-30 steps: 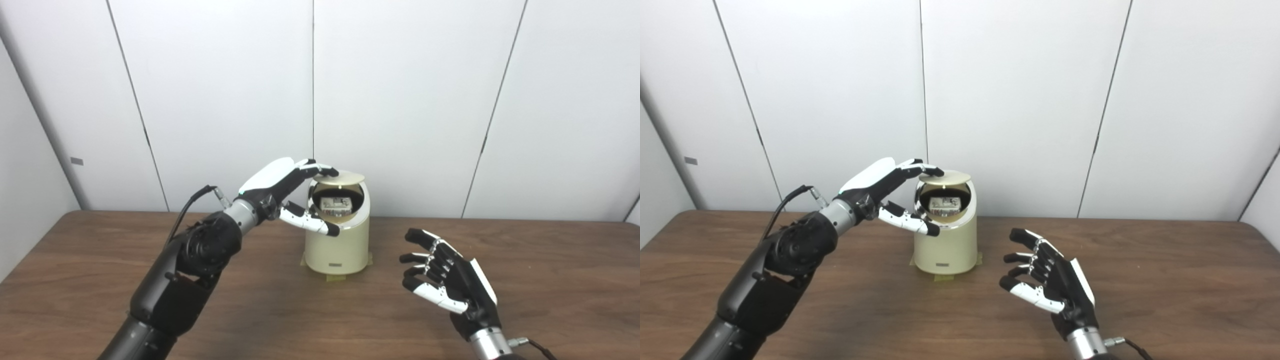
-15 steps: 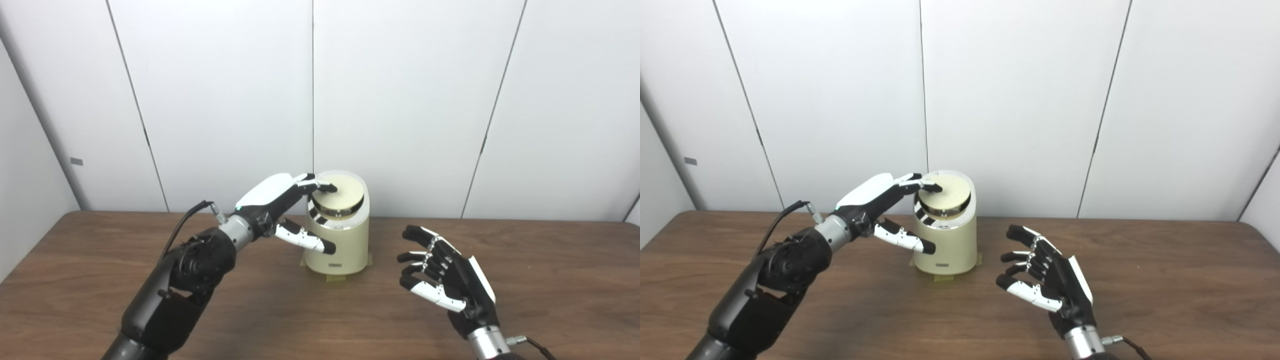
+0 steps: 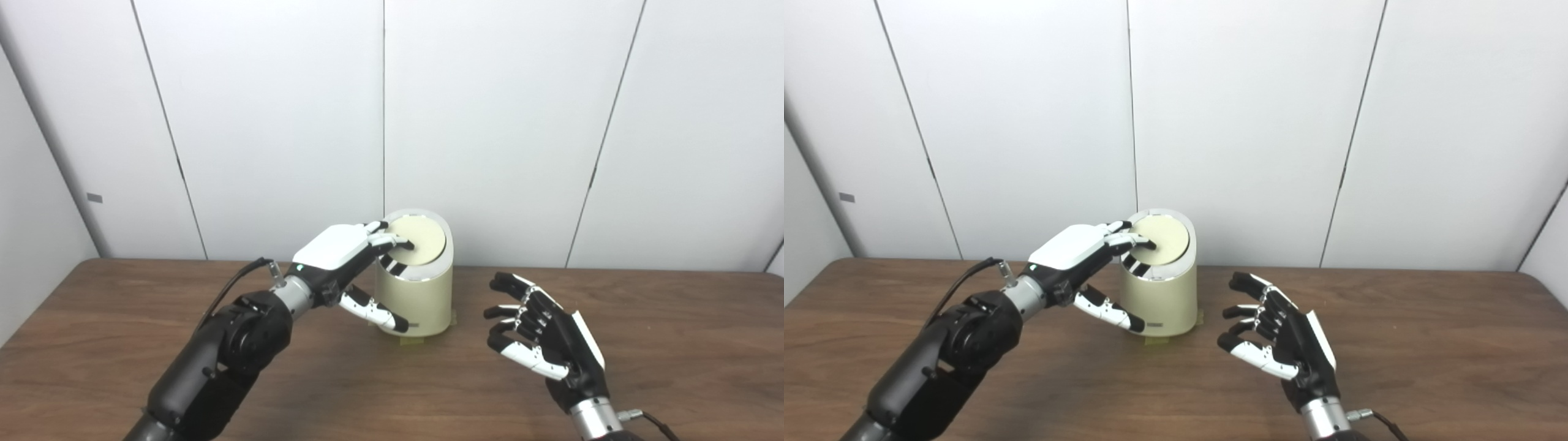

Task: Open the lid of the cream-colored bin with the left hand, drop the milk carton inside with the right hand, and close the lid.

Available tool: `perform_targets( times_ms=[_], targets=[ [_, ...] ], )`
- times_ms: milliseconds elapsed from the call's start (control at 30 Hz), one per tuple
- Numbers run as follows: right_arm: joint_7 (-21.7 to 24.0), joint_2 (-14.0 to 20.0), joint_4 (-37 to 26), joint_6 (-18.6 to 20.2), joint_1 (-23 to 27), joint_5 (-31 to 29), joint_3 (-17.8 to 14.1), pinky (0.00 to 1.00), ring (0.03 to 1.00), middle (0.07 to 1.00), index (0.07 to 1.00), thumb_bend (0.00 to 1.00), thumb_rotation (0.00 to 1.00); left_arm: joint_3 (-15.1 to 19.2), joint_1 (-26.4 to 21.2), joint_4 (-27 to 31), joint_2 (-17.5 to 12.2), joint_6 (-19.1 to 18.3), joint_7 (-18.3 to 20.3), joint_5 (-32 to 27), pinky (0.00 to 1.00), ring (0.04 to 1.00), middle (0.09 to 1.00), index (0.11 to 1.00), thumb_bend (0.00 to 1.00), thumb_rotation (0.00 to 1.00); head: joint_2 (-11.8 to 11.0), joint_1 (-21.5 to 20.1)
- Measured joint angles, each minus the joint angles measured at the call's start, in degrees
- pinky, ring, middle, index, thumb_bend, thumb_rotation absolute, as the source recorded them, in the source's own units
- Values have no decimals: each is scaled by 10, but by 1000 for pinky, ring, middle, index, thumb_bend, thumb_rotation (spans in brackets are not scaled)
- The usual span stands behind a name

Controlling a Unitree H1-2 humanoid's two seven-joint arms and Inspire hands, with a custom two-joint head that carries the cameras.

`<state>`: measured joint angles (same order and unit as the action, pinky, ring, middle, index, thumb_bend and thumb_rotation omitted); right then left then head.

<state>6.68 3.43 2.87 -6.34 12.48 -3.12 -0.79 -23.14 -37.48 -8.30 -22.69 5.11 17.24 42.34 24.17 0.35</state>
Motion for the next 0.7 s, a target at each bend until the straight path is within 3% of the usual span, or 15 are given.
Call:
perform_targets(
  times_ms=[133,400,700],
  targets=[
    [0,-1,0,1,0,-1,0,467,607,784,768,703,321,-10,0,11,-4,4,3,31,1000,1000,916,893,1000,408,3,-1],
    [0,-2,-4,3,-3,-2,0,449,580,766,761,697,306,-14,1,26,-5,3,19,48,1000,1000,902,887,1000,423,7,-2],
    [-2,-2,-10,12,-5,-1,0,439,569,759,758,686,305,-38,-22,51,-16,-8,66,105,1000,1000,849,831,1000,440,11,-1]
  ],
)
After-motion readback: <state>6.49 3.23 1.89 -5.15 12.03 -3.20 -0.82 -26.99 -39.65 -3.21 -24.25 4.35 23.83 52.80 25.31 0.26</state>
